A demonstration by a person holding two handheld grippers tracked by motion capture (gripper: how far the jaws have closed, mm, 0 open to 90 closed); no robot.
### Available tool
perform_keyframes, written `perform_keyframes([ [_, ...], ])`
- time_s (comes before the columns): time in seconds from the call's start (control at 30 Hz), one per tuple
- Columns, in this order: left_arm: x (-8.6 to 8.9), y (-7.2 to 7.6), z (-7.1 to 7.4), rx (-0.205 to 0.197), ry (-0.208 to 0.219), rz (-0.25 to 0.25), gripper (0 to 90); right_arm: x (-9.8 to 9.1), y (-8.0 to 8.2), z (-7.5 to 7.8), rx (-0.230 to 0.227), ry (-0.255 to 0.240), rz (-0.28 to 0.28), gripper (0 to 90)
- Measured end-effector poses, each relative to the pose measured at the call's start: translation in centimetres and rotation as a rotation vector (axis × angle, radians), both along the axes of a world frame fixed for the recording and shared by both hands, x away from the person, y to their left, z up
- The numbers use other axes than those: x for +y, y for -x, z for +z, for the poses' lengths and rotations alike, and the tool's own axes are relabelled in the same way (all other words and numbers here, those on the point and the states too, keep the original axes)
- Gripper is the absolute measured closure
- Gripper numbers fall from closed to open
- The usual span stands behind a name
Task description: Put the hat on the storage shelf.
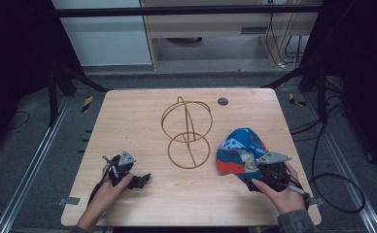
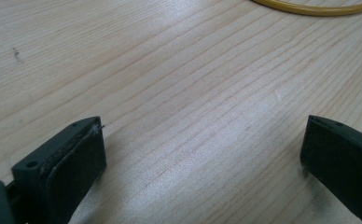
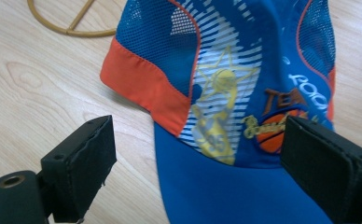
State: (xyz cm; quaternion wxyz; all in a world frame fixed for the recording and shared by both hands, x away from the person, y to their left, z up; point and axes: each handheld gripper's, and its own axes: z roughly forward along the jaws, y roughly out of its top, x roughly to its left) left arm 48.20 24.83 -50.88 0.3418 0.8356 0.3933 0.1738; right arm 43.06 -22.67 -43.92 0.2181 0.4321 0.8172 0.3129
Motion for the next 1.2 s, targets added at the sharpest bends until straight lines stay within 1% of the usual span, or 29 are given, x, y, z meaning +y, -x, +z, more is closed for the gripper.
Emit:
perform_keyframes([
  [0.1,0.0,0.0,0.0,0.0,0.0,0.0,0.0,-0.5,-0.5,0.8,0.017,0.018,0.018,10.5],
  [0.13,0.0,0.0,0.0,0.0,0.0,0.0,0.0,-0.7,-0.6,1.0,0.02,0.017,0.016,10.7],
  [0.23,0.0,0.0,0.0,0.0,0.001,-0.001,0.0,-1.3,-1.2,1.3,0.054,0.004,0.018,12.2],
  [0.27,0.0,0.0,0.0,0.0,0.001,-0.001,0.0,-1.3,-1.2,1.3,0.054,0.004,0.018,12.2],
  [0.3,0.0,0.0,0.0,-0.002,-0.001,-0.001,0.0,-1.7,-1.4,1.4,0.077,0.004,0.028,19.3],
  [0.33,0.0,-0.1,0.0,-0.004,-0.002,-0.004,0.0,-1.9,-1.4,1.4,0.084,0.007,0.032,19.4],
  [0.4,-0.1,-0.2,0.0,-0.001,0.001,-0.002,0.0,-2.2,-1.5,1.5,0.1,-0.005,0.034,19.4],
  [0.5,-0.1,-0.2,0.0,-0.001,0.001,0.0,0.0,-2.7,-1.8,1.7,0.103,0.002,0.027,20.5],
  [0.53,-0.1,-0.2,0.0,-0.002,0.001,0.001,0.0,-2.9,-2.0,1.9,0.107,0.008,0.026,21.6],
  [0.63,-0.1,-0.2,0.0,-0.002,0.001,0.001,0.0,-3.4,-3.0,2.1,0.116,0.004,0.014,26.5],
  [0.7,-0.1,-0.2,0.0,-0.002,0.001,0.001,0.0,-3.5,-3.6,2.1,0.128,0.0,0.013,32.9],
  [0.83,0.0,-0.1,0.0,-0.004,-0.002,-0.001,0.0,-3.3,-4.9,2.1,0.151,-0.011,0.022,37.3],
  [0.87,0.0,-0.1,0.0,-0.004,-0.002,-0.001,0.0,-3.1,-5.3,2.1,0.152,-0.009,0.027,37.2],
  [0.9,-0.1,-0.1,0.0,-0.005,0.002,0.001,0.0,-2.9,-5.6,2.3,0.163,-0.014,0.021,36.6],
  [0.97,-0.1,-0.1,0.0,-0.004,0.0,-0.001,0.0,-2.6,-6.1,2.5,0.173,-0.036,0.004,34.9],
  [1.07,-0.1,-0.1,0.0,-0.005,0.001,0.0,0.0,-2.1,-6.8,2.5,0.189,-0.01,-0.015,36.3],
  [1.13,-0.1,-0.1,0.0,-0.004,0.001,0.0,0.0,-1.9,-7.3,2.3,0.207,-0.02,-0.017,38.7],
  [1.2,-0.1,-0.1,0.0,-0.004,0.001,0.0,0.0,-1.5,-7.8,2.0,0.231,-0.005,-0.025,41.0],
])
